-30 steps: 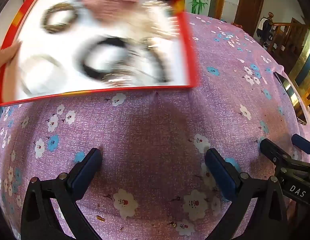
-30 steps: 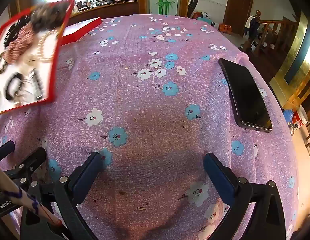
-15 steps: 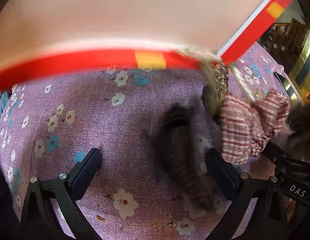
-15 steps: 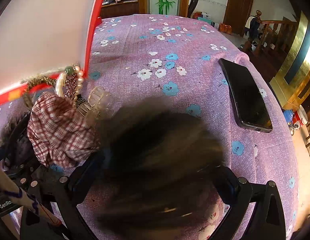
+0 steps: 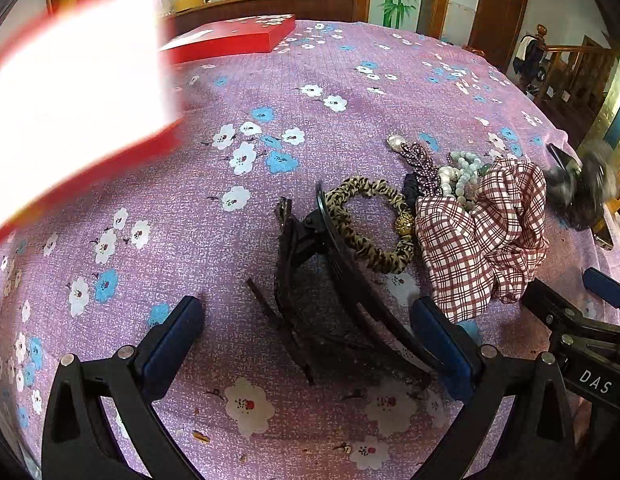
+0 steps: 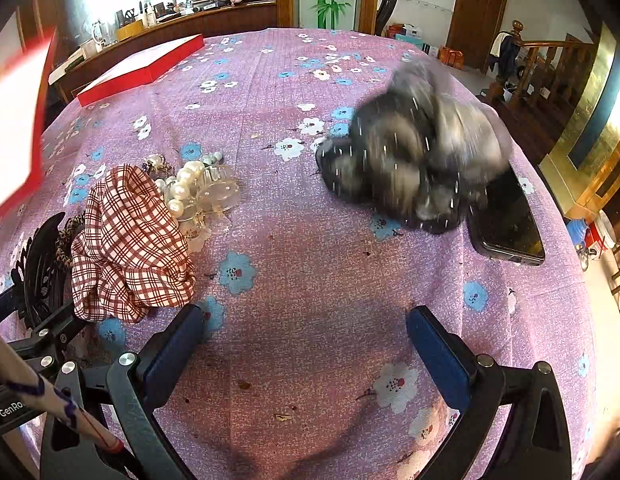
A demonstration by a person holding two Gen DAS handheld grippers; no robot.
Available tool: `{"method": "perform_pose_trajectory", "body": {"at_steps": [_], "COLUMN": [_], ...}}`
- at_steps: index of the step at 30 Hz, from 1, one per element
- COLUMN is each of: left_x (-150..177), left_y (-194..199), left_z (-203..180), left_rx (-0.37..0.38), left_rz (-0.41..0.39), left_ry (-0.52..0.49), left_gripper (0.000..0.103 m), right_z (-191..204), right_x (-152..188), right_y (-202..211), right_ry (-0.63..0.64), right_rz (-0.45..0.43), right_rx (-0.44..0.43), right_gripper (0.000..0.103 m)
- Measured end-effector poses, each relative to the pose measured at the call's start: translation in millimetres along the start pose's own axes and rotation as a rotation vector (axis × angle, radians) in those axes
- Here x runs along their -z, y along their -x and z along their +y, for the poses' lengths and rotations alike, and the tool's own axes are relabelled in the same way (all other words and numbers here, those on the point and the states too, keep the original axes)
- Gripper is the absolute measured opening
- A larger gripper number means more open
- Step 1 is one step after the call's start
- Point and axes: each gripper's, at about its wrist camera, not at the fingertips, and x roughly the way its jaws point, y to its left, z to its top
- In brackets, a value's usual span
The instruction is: Organize jewelry
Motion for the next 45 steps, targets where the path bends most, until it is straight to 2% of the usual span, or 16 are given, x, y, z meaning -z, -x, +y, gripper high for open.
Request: {"method": "perform_pose_trajectory", "body": {"at_steps": [17,30,32,35,37,40,42,45], "left_x": [0.4,0.4,0.7,3.6,10.2,30.2,44.2,48.7], "left_y": [0.3,0.5,0.9,6.0,20.1,58.8,75.9,84.6], "left_z": [-0.1,0.1,-0.6,1.0,4.0,4.7,2.2,-4.3], "left_rx": [0.000,0.000,-0.003,0.037,0.065,0.029,-0.013,-0.025], "left_rz": [0.000,0.000,0.000,0.026,-0.033,-0.225,-0.320,-0.381], "left_ry": [0.000,0.000,-0.001,-0.030,-0.048,-0.086,-0.109,-0.141], "left_gripper": [0.103,0.103,0.103,0.103,0.103,0.103,0.103,0.103], "right_z": [0.4,1.2,-0.4,-10.6,-16.0,-24.5,-26.2,-20.1], "right_x": [-0.4,-2.6,-1.8,1.8,5.4,16.5,25.6,30.5], "right_y": [-0.8,-2.7,-0.6,11.2,24.4,52.1,66.7,76.7], "right_ry": [0.000,-0.048,-0.059,-0.105,-0.128,-0.162,-0.169,-0.151], "right_rz": [0.001,0.000,-0.011,-0.066,-0.130,-0.275,-0.357,-0.402], "right_rx": [0.001,0.022,0.000,-0.088,-0.096,-0.105,-0.108,-0.101], "right_gripper": [0.103,0.103,0.103,0.103,0.103,0.103,0.103,0.103]}}
